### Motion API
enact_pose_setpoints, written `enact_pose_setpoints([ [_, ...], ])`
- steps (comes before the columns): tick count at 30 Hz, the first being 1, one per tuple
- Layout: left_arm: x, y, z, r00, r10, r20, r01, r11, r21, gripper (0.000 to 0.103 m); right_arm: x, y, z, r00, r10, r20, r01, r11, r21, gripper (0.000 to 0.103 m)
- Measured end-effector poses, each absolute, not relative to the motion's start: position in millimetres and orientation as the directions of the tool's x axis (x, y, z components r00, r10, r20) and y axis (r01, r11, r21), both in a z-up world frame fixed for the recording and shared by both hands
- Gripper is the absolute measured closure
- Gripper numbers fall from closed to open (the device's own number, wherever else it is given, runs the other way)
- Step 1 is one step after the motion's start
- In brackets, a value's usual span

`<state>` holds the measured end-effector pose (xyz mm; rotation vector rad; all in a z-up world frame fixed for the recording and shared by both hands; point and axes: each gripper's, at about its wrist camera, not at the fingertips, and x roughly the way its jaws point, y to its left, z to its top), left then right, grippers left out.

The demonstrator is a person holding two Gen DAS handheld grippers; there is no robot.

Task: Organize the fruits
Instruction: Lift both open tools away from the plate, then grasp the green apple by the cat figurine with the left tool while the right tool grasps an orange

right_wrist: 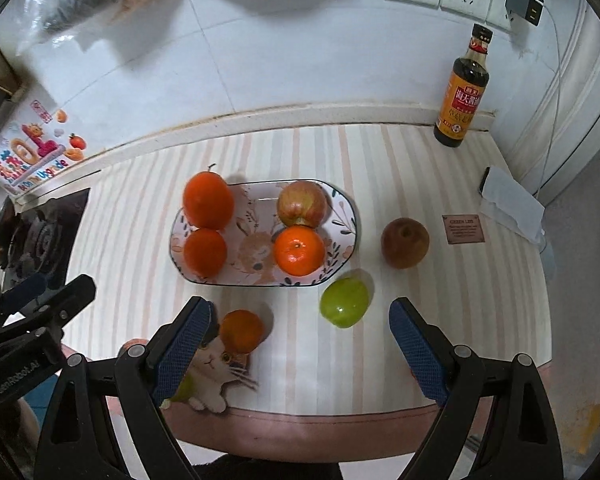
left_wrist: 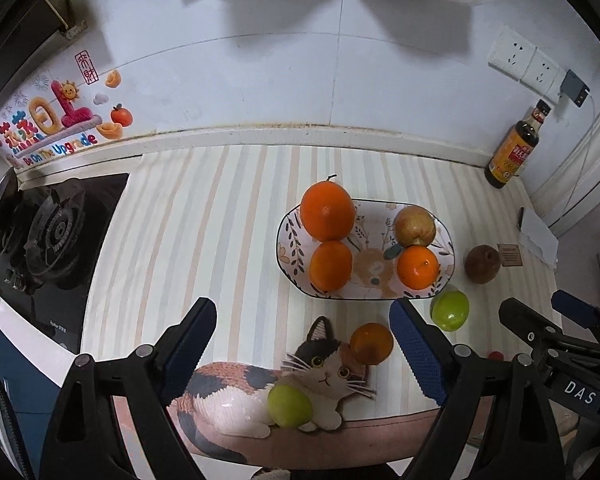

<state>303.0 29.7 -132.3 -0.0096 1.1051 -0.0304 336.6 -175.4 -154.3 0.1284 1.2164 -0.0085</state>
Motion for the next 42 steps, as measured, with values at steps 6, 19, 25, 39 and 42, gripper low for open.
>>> enact_pose_setpoints([
  [6, 302, 38, -145, 0.416, -0.035, -0.909, 0.000, 0.999, -0.038, 0.001, 334, -175, -163, 0.329, 0.114, -0.938, 0.082, 0.985, 0.149, 0.009],
  [19, 286, 35, -299, -0.009, 0.024, -1.000, 0.027, 0.999, 0.024, 0.001, 352, -168, -310, 0.036, 0.321, -0.946, 0.119, 0.939, 0.323, 0.009],
  [25, 285, 30, -346, -0.099, 0.048, -0.994, 0.018, 0.999, 0.046, 0.025, 367, -138, -356, -0.042, 0.356, -0.933, 0.057, 0.934, 0.354, 0.009],
  [39, 287, 53, -340, -0.056, -0.010, -0.998, -0.084, 0.996, -0.005, 0.050, 354, -114, -373, -0.096, 0.350, -0.932, -0.037, 0.934, 0.355, 0.044],
  [42, 288, 51, -337, -0.049, -0.015, -0.999, -0.067, 0.998, -0.012, 0.050, 350, -114, -371, -0.061, 0.346, -0.936, -0.028, 0.937, 0.348, 0.044],
])
